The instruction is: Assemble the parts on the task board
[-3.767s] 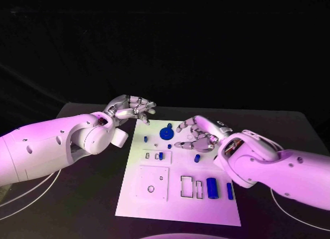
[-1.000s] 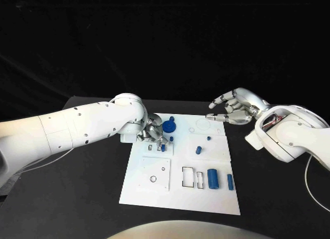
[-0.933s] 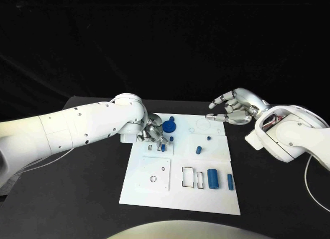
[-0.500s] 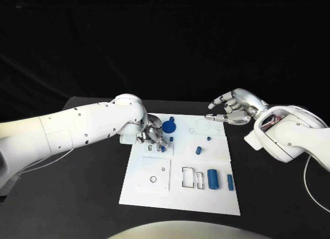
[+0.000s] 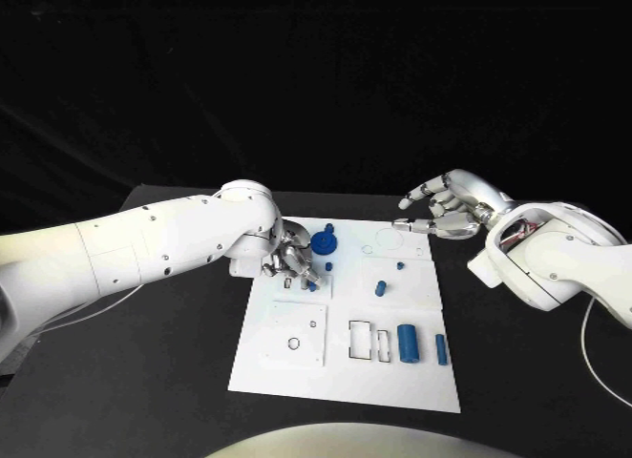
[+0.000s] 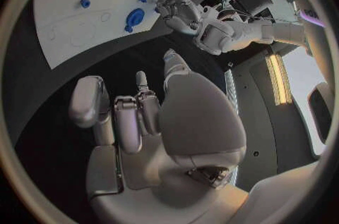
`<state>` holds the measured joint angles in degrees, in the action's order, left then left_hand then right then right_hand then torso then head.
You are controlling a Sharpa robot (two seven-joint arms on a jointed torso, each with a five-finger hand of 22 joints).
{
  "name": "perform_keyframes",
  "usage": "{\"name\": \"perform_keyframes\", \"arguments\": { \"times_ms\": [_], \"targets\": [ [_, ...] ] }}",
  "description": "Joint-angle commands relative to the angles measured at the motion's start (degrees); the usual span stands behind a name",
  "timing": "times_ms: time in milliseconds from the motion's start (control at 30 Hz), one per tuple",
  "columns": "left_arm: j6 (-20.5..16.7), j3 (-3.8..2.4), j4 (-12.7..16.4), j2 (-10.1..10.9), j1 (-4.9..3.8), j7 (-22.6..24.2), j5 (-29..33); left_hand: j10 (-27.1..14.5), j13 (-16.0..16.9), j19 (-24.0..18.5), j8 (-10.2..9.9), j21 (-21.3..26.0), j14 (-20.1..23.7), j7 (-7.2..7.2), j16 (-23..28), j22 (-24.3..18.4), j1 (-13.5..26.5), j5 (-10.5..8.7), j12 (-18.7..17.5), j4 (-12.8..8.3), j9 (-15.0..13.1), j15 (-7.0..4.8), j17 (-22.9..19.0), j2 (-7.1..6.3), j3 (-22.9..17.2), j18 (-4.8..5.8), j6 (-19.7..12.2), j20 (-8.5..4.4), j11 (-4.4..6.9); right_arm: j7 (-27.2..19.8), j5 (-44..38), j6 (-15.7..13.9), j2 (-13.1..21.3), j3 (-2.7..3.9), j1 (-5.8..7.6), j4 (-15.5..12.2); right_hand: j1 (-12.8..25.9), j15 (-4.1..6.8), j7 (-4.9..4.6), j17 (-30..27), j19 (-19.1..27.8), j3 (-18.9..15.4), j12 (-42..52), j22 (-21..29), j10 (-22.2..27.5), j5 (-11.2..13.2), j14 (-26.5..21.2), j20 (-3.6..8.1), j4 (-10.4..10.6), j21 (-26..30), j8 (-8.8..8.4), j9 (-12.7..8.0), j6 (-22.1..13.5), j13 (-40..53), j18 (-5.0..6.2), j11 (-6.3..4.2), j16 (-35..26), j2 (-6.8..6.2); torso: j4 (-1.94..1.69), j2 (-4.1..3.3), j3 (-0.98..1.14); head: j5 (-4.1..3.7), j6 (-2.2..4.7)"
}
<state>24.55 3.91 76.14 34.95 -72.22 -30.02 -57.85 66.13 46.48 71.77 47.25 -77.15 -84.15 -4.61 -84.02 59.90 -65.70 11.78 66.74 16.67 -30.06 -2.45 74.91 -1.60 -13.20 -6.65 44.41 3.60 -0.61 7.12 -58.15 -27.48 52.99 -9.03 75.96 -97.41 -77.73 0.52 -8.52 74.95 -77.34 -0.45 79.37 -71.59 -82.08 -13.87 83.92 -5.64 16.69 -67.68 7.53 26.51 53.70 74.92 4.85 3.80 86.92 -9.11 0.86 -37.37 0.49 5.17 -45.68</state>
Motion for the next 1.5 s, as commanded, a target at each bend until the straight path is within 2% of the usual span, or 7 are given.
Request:
{"name": "perform_keyframes", "arguments": {
  "times_ms": [33, 167, 300, 500, 700, 1300, 1500],
  "targets": [
    [0.4, -0.01, -0.1, -0.2, 0.01, 0.0, 1.4, -0.5, -0.2, -0.2, -0.1, -0.4, -2.3, -0.04, 0.1, 0.1, -1.6, 0.21, -0.3, 0.0, -0.2, -0.46, 1.0, 0.65, -1.5, 0.64, -0.4, -0.19, 0.08, 0.2, -0.5, 0.7, -0.1, -0.01, -0.06, 0.0, 0.0, -0.10, 0.15, 3.2, 0.3, -0.4, -0.2, -0.1, 0.4, -0.3, 3.5, -0.09, 0.0, 0.1, 0.18, 0.1, 0.2, 4.5, 0.66, -0.15, -0.2, 0.43, 0.02, -0.01, 0.04, 0.04, 0.02],
    [-0.2, 0.00, -0.2, -0.2, 0.03, 0.0, 1.9, -0.6, -0.4, -0.2, -0.3, -0.4, -2.3, 0.04, 0.1, 0.2, -4.4, 0.18, -0.3, -0.2, -0.6, -0.58, 1.0, 1.23, -4.9, 0.64, -0.6, -0.25, 0.18, 0.2, -0.5, 0.7, -0.2, -0.01, -0.08, 0.1, 0.0, -0.10, 0.15, 3.2, 0.3, -0.4, -0.2, -0.1, 0.4, -0.3, 3.5, -0.09, 0.0, 0.1, 0.18, 0.1, 0.2, 4.5, 0.66, -0.15, -0.2, 0.43, 0.01, -0.03, 0.04, 0.04, 0.05],
    [-1.4, 0.02, -0.2, -0.2, 0.06, 0.3, 2.2, -0.8, -0.6, -0.3, -0.2, -0.5, -2.2, 0.06, 0.1, 0.2, -6.3, 0.25, -0.4, -0.3, -1.2, -0.65, 0.8, 0.67, -9.3, 0.63, -0.8, -0.26, 0.24, 0.0, -0.5, 0.5, -0.2, -0.02, -0.11, 0.2, -0.1, -0.07, 0.17, 3.2, 0.2, -0.3, -0.2, -0.2, 0.4, -0.3, 3.5, -0.07, 0.0, 0.0, 0.22, 0.1, 0.2, 4.5, 0.63, -0.17, -0.3, 0.55, 0.00, -0.02, 0.06, 0.07, 0.11],
    [-2.2, 0.08, -0.2, -0.1, 0.09, 0.5, 3.3, -0.7, -1.0, -0.2, 0.4, -0.7, -2.2, 0.06, 0.1, 0.6, -6.9, 0.20, -0.3, -1.6, -2.9, -0.63, 0.8, -2.47, -20.7, 0.68, -1.2, -0.27, 0.24, -0.2, -0.5, 0.3, -0.2, -0.02, -0.23, 0.4, -0.1, -0.06, 0.18, 3.3, 0.1, -0.3, -0.1, -0.2, 0.3, -0.3, 3.5, -0.06, 0.0, 0.0, 0.24, 0.1, 0.2, 4.6, 0.61, -0.18, -0.2, 0.62, -0.01, -0.04, 0.06, 0.15, 0.18],
    [-3.4, 0.12, 0.4, 0.5, 0.11, 0.8, 4.8, -0.5, -1.5, -0.3, 1.3, -0.9, -2.3, -0.18, -0.1, 0.8, -4.7, 0.02, -0.6, -6.2, -4.6, -0.53, 1.0, -4.79, -31.8, 0.65, -1.4, -0.28, 0.09, -0.2, -0.5, 0.4, -0.2, -0.03, -0.27, 0.3, -0.2, -0.05, 0.19, 3.5, 0.1, -0.3, -0.1, -0.3, 0.2, -0.3, 3.5, -0.05, 0.0, -0.1, 0.27, 0.1, 0.2, 4.6, 0.59, -0.19, -0.2, 0.67, 0.03, -0.04, 0.06, 0.24, 0.30],
    [-13.3, -0.46, 8.1, 7.5, 0.20, 1.8, 4.6, 1.8, -0.4, 0.7, 2.4, -1.9, -2.6, 0.39, -0.5, 2.4, 0.5, 0.22, 0.3, -12.7, -6.3, -1.08, 1.7, -7.13, -40.9, 0.92, 0.1, -0.63, 0.74, 0.0, -0.5, 0.5, 0.2, -0.08, -0.30, 0.4, -0.2, -0.02, 0.22, 3.4, 0.0, -0.3, -0.1, -0.3, 0.2, -0.3, 3.5, -0.02, 0.0, -0.1, 0.32, 0.1, 0.2, 4.5, 0.59, -0.22, -0.2, 0.72, -0.07, -0.19, 0.08, 0.49, 0.07],
    [-18.5, -0.23, 10.0, 8.6, 1.39, 2.3, 0.2, 2.7, 0.1, 1.4, 2.5, -2.4, -2.6, 0.63, -0.4, 3.4, 1.3, 0.62, 0.5, -13.9, -6.5, -1.31, 1.7, -8.04, -42.8, 1.10, 1.0, -0.84, 1.00, 0.0, -0.5, 0.4, 0.2, -0.14, -0.36, 0.6, -0.2, -0.01, 0.22, 3.2, 0.1, -0.3, -0.2, -0.2, 0.3, -0.3, 3.5, -0.01, 0.0, 0.1, 0.33, 0.2, 0.2, 4.4, 0.62, -0.22, -0.3, 0.71, -0.16, -0.07, 0.08, 0.50, -0.29]
  ]
}}
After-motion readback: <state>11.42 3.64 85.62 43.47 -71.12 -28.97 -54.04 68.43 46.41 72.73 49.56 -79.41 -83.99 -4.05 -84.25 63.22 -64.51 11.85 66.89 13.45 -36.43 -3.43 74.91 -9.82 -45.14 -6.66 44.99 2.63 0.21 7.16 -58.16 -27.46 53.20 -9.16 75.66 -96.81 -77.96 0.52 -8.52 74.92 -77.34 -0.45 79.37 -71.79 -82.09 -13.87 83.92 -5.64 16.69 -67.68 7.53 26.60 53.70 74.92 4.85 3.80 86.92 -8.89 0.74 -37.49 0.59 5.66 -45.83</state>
